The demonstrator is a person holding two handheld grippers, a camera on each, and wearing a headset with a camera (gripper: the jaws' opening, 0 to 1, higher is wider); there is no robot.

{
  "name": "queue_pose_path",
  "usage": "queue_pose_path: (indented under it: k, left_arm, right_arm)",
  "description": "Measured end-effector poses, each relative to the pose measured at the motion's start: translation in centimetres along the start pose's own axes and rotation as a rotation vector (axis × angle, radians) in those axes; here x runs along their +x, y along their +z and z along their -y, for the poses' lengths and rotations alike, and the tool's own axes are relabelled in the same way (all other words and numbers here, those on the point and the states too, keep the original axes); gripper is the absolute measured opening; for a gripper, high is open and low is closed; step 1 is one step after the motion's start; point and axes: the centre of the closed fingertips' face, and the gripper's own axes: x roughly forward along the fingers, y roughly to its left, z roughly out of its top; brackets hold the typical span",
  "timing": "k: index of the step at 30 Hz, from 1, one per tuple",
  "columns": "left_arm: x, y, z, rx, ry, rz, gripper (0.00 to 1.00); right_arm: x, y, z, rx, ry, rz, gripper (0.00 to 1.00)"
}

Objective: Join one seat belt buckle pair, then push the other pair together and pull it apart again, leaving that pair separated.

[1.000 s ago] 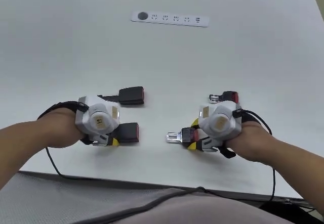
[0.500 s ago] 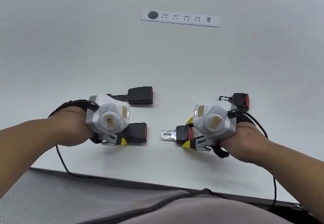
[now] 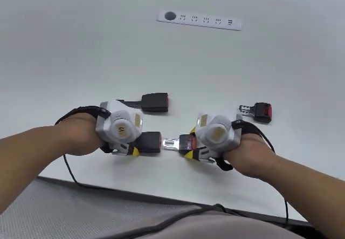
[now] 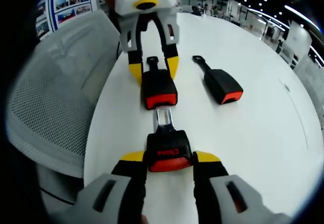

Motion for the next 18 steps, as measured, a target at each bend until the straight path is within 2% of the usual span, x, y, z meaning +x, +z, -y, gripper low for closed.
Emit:
queue_pose_path:
  k: [18]
  left_arm:
    - [0.03, -0.01, 0.02, 0.001, -0.006, -0.004, 0.32]
  right_arm:
    - [0.40, 0.65, 0.02, -0.048, -0.001, -0.004, 0.36]
